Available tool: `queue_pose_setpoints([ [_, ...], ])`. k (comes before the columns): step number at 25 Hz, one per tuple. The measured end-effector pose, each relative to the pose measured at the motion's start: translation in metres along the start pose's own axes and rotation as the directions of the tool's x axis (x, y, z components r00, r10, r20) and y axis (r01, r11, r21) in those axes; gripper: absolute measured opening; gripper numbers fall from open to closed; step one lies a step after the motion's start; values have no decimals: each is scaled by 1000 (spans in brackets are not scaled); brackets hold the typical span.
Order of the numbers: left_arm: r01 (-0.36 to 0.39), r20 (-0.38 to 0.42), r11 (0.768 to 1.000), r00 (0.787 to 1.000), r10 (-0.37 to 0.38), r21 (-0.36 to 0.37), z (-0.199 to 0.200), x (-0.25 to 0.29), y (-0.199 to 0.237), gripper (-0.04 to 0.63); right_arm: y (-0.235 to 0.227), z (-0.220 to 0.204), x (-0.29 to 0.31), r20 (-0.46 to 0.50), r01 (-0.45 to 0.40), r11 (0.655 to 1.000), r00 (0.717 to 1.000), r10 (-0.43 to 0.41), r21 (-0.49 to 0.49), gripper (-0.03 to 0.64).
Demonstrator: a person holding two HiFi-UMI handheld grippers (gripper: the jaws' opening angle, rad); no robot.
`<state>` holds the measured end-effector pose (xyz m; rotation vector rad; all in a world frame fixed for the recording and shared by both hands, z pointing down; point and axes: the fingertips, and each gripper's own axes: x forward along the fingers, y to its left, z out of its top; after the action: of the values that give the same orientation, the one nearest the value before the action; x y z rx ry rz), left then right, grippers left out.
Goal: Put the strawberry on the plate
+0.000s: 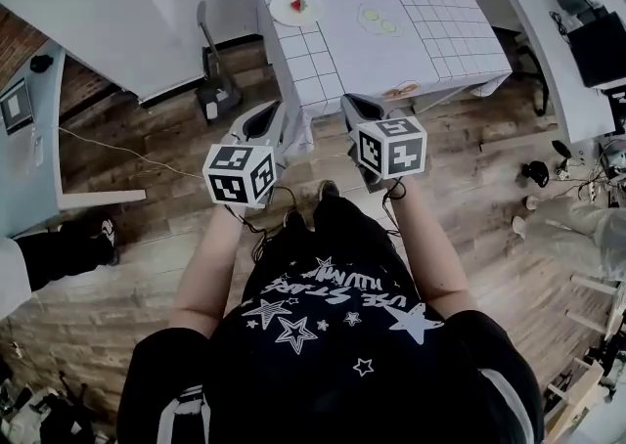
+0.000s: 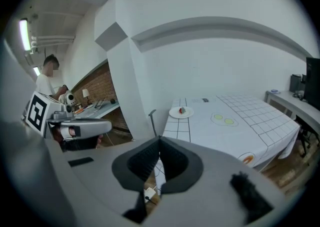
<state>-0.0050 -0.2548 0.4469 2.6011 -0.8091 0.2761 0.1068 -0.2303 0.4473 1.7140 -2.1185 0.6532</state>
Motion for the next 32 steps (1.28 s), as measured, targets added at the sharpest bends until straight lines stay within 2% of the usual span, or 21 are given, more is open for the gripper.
queue_pose_setpoints([
  [6,-20,19,1000,1000,20,-6,0,-12,-3,8,20,22,6,70,-61,998,996,62,-8,12],
  [10,-46,43,999,998,46,-1,7,-14,-11,8,30,27,-1,76,-104,993,991,108,-58,14],
  [13,-68,59,998,996,69,-18,10,-17,-22,8,25,23,-14,74,-117,991,990,121,-61,12],
  [20,-96,37,995,995,97,-34,-13,-25,-67,8,5,2,-61,86,-139,989,986,143,-48,14],
  [32,-153,67,988,986,155,-29,-50,-64,-178,8,-11,-55,-172,109,-192,980,974,197,-52,14],
])
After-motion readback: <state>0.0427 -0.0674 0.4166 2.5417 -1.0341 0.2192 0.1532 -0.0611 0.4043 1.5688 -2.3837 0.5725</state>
